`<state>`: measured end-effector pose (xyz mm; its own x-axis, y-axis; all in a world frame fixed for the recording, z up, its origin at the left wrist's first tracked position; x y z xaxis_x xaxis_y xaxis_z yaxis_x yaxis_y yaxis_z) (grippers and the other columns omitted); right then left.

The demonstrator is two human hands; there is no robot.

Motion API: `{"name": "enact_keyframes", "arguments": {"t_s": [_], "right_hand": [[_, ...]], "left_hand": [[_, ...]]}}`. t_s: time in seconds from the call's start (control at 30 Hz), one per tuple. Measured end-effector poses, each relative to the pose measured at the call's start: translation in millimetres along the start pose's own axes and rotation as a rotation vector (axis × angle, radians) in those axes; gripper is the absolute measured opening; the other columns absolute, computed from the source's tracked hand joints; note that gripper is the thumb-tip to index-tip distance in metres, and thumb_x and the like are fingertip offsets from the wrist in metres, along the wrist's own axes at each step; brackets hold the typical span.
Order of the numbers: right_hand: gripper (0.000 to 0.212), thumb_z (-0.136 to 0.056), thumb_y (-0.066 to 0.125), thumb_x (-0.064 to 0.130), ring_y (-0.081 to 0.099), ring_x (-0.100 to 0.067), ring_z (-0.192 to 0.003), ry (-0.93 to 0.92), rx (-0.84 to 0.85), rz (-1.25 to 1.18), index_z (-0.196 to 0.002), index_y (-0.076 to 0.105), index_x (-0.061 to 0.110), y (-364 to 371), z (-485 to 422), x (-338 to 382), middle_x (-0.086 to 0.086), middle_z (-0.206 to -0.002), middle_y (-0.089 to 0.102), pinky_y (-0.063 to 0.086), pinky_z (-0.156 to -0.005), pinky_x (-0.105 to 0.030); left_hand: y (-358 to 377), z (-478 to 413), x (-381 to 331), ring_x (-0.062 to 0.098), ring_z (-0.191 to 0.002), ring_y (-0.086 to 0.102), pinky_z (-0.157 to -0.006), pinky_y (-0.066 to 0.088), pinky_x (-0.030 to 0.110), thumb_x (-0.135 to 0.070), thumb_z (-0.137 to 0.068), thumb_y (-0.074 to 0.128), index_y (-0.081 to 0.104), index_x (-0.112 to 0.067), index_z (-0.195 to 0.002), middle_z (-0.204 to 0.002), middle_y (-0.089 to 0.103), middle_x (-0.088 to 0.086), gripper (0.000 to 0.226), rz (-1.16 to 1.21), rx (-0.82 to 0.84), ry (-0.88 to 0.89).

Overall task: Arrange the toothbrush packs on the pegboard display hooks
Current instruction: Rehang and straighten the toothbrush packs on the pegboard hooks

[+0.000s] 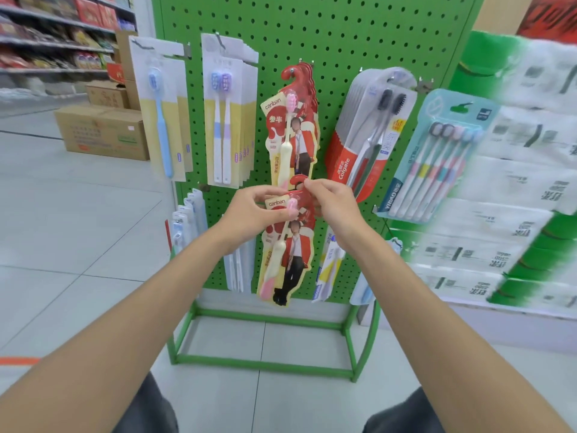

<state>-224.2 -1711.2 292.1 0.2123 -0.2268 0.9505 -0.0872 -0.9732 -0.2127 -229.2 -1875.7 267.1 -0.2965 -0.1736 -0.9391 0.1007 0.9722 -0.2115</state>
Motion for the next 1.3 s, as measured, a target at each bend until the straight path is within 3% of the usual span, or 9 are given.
{"name": "enact_keyframes", "arguments": {"t_s": [0.13,0.27,0.53,0.77,0.87,0.97,1.07,1.2,1.3], "right_hand": [[0.027,-0.097,0.058,0.029,0.069,-0.021,-0.081,0.089,0.156,-0.057,-0.099,0.073,0.006,5.1,13.4,-22.5,-0.009,-0.092,0.075,0.056,-0.087,-0.039],[0.027,-0.093,0.064,0.038,0.065,-0.019,-0.078,0.202,0.352,0.039,-0.074,0.075,0.022,16.6,35.1,-47.4,0.003,-0.076,0.072,0.053,-0.085,-0.035],[0.007,-0.084,0.075,0.011,0.068,-0.009,-0.07,0.282,0.36,-0.038,-0.087,0.069,0.01,37.6,65.9,-85.7,0.001,-0.078,0.073,0.054,-0.066,-0.022],[0.012,-0.079,0.077,0.007,0.061,-0.01,-0.06,0.179,0.295,0.234,-0.08,0.066,0.003,25.3,76.7,-91.6,-0.006,-0.071,0.066,0.052,-0.062,-0.027],[0.018,-0.085,0.069,0.018,0.049,-0.006,-0.048,-0.035,0.14,0.479,-0.074,0.055,0.017,17.2,78.7,-87.3,0.001,-0.061,0.059,0.043,-0.052,-0.024],[0.013,-0.091,0.055,0.019,0.043,-0.005,-0.046,-0.198,0.081,0.627,-0.099,0.053,0.029,16.1,84.8,-82.8,0.008,-0.059,0.048,0.03,-0.046,-0.021],[0.075,-0.088,0.045,0.008,0.042,-0.008,-0.056,-0.2,0.131,0.606,-0.152,0.019,0.036,18.4,85.5,-82.8,0.007,-0.071,0.045,0.028,-0.05,-0.025],[0.097,-0.088,0.054,0.009,0.048,-0.011,-0.07,-0.104,0.217,0.497,-0.153,-0.012,0.039,19.1,84.0,-79.0,0.003,-0.102,0.051,0.043,-0.059,-0.033],[0.119,-0.085,0.074,0.022,0.061,-0.007,-0.096,0.003,0.272,0.274,-0.151,-0.023,0.034,21.4,87.2,-78.4,0.026,-0.113,0.05,0.055,-0.085,-0.035]], "left_hand": [[-5.4,9.9,6.8,0.004,-0.074,0.07,-0.062,0.053,0.018,-0.022,-0.074,0.084,0.071,-0.018,-0.109,-0.097,0.074,0.0,0.038,0.026,-0.041,-0.027],[-17.1,14.3,8.2,0.015,-0.076,0.07,-0.069,0.057,0.035,-0.029,-0.075,0.083,0.072,-0.016,-0.109,-0.097,0.075,0.007,0.038,0.111,-0.174,-0.067],[-15.7,8.9,3.5,-0.001,-0.059,0.062,-0.052,0.048,0.015,-0.032,-0.075,0.083,0.074,-0.021,-0.103,-0.07,0.071,-0.015,0.031,0.122,-0.32,-0.077],[5.4,10.4,3.6,0.003,-0.081,0.065,-0.068,0.049,0.016,-0.047,-0.084,0.071,0.071,-0.024,-0.117,-0.1,0.073,-0.01,0.04,-0.098,-0.23,0.073],[13.9,15.9,0.3,0.006,-0.118,0.048,-0.09,0.038,0.021,-0.067,-0.085,0.054,0.05,-0.029,-0.138,-0.131,0.054,-0.007,0.066,-0.376,-0.145,0.15],[19.0,22.5,-1.8,0.007,-0.123,0.039,-0.094,0.035,0.031,-0.084,-0.069,0.045,0.04,-0.032,-0.142,-0.132,0.04,-0.007,0.09,-0.55,-0.108,0.16],[23.3,24.6,-1.9,0.014,-0.103,0.06,-0.085,0.051,0.031,-0.074,-0.069,0.061,0.043,-0.032,-0.138,-0.121,0.053,-0.007,0.083,-0.315,-0.072,0.097],[23.7,18.9,1.8,0.022,-0.102,0.069,-0.086,0.058,0.037,-0.025,-0.09,0.068,0.033,-0.025,-0.152,-0.11,0.072,0.003,0.071,0.039,-0.016,0.015],[21.8,18.2,3.8,0.015,-0.086,0.067,-0.081,0.055,0.032,-0.023,-0.095,0.059,0.034,-0.029,-0.15,-0.1,0.073,0.005,0.061,0.011,-0.017,0.016]]}}
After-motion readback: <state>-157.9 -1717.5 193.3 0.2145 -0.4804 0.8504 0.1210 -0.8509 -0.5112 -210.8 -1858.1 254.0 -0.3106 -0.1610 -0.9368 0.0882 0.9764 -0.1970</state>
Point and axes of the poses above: each hand's wrist, its own z-axis away from the middle knuckle, its own y-axis out of the palm, x = y × z, the point moved 2 cm from there along -z, towards the middle knuckle
